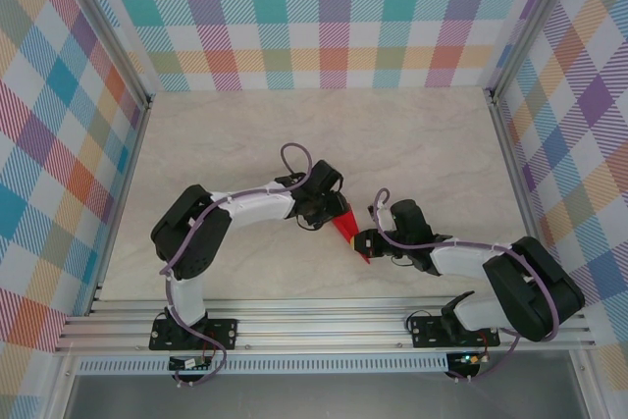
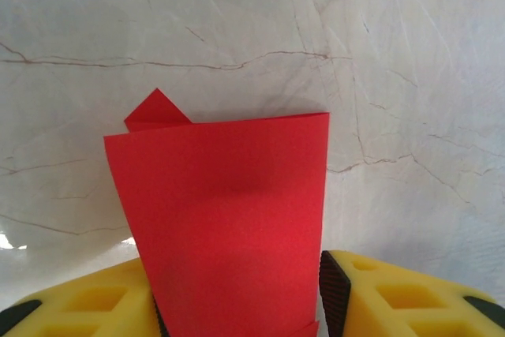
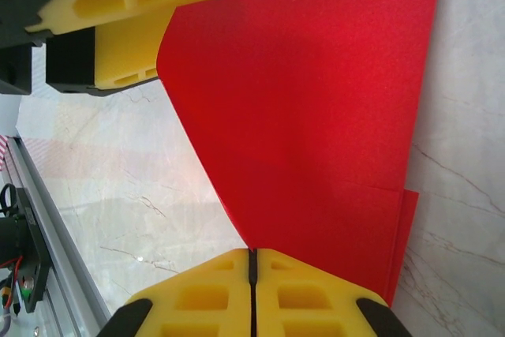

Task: Fold a paper plane with a square sheet of paper (pick it up from the middle)
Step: Turn over the paper at the center of the table.

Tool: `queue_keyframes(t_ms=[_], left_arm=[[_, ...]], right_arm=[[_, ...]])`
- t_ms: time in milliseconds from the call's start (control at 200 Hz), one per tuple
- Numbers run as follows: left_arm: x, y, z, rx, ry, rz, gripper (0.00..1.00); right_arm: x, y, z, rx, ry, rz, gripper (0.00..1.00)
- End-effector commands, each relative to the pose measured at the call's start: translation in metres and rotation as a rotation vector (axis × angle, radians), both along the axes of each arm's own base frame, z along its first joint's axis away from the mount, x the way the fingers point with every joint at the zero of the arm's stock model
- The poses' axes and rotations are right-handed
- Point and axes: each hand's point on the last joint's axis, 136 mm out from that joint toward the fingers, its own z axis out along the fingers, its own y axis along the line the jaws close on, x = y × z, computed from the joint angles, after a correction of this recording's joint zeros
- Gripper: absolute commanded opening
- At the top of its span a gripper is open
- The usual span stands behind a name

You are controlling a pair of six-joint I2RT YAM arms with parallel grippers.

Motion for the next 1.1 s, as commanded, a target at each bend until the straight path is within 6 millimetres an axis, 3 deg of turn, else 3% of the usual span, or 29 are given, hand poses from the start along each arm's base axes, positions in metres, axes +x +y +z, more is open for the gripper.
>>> queue_keyframes(t_ms=[0,220,415,605,900,1095], left_arm=[[-0.005,0.007,-0.010,0.048,0.053,-0.029,0.50],[-0.008,0.008,-0.014,0.054,0.064,-0.038,0.49],[-0.006,0.002,-0.011,0.040,0.065,-0.048,0.22],[-0.007,0.008,-0.010,0.051,0.057,-0.032,0.00],[-0.009,0.009,-0.009,0.050,0.066,-0.026,0.00],[-0.008,0.008,-0.008,0.054,0.074,-0.026,0.00]], right_arm=[[0.002,0.004,0.012,0.013,-0.055,0.037,0.08],[0.003,0.004,0.012,0.007,-0.061,0.038,0.09],[0.004,0.002,0.014,-0.002,-0.063,0.030,0.11],[0.002,-0.003,0.013,-0.049,-0.035,0.027,0.23],[-0.001,-0.010,0.015,-0.148,-0.058,0.024,0.43],[-0.002,-0.011,0.025,-0.288,-0.164,0.045,0.48]])
